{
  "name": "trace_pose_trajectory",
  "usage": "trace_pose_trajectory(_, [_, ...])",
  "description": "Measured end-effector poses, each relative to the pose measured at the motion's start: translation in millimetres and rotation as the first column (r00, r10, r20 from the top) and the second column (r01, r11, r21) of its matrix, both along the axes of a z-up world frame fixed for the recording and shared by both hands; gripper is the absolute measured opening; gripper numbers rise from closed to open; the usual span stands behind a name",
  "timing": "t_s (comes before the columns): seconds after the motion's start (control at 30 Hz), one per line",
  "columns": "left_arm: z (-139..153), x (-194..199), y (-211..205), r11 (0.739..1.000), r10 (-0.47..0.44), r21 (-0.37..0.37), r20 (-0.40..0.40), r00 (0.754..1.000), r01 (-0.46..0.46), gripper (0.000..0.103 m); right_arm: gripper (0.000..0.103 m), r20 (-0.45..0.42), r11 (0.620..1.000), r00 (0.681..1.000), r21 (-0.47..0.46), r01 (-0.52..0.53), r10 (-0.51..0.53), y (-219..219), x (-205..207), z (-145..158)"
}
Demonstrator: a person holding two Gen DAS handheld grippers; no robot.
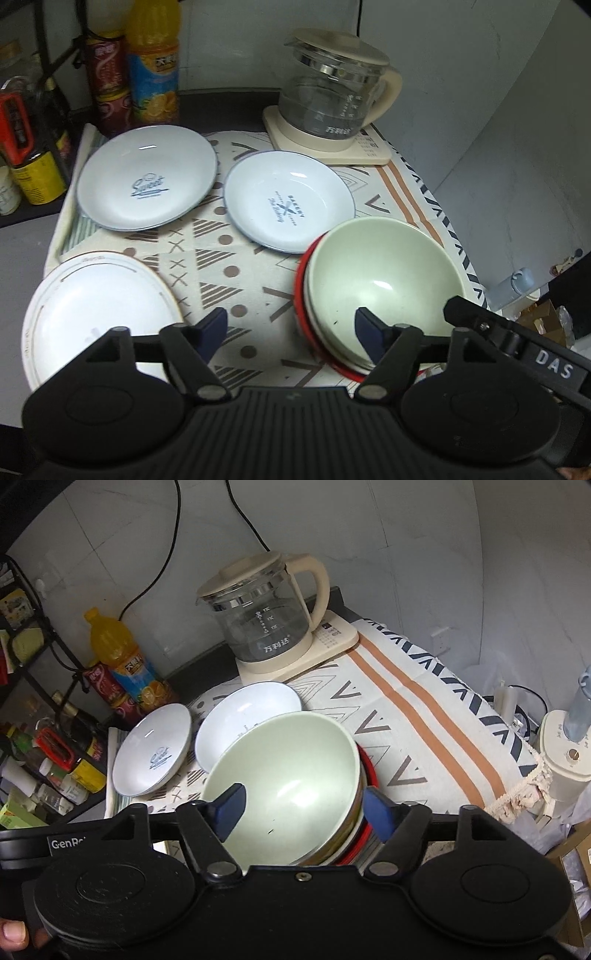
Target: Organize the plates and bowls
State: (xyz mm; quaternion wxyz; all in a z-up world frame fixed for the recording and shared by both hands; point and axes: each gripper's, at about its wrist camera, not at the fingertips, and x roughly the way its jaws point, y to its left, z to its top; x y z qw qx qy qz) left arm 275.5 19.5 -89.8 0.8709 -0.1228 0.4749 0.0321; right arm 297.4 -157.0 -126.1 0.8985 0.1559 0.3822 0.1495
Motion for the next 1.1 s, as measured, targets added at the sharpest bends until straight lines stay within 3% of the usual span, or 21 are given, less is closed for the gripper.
trace_pose_trajectory(0.33, [15,-41,18,0.998,0.064,-0.001,0.014,0.998,-0.064,0.086,0.102,0.054,0.999,0.998,0.007,-0.044,0.043,8,-31,17])
trace_pose_trajectory(0.73, [24,-93,67,0.986,0.169,0.005,0.004,0.986,-0.169,0.090,0.103,0.031,0.995,0.995,0.006,-0.100,0.100,45,-61,27])
trace_pose_trajectory(1.1, [21,-87,122,0.991,0.135,0.001,0.021,0.991,-0.135,0.091,0.103,0.038,0.987,0.988,-0.057,-0.150,0.152,102,-63,34])
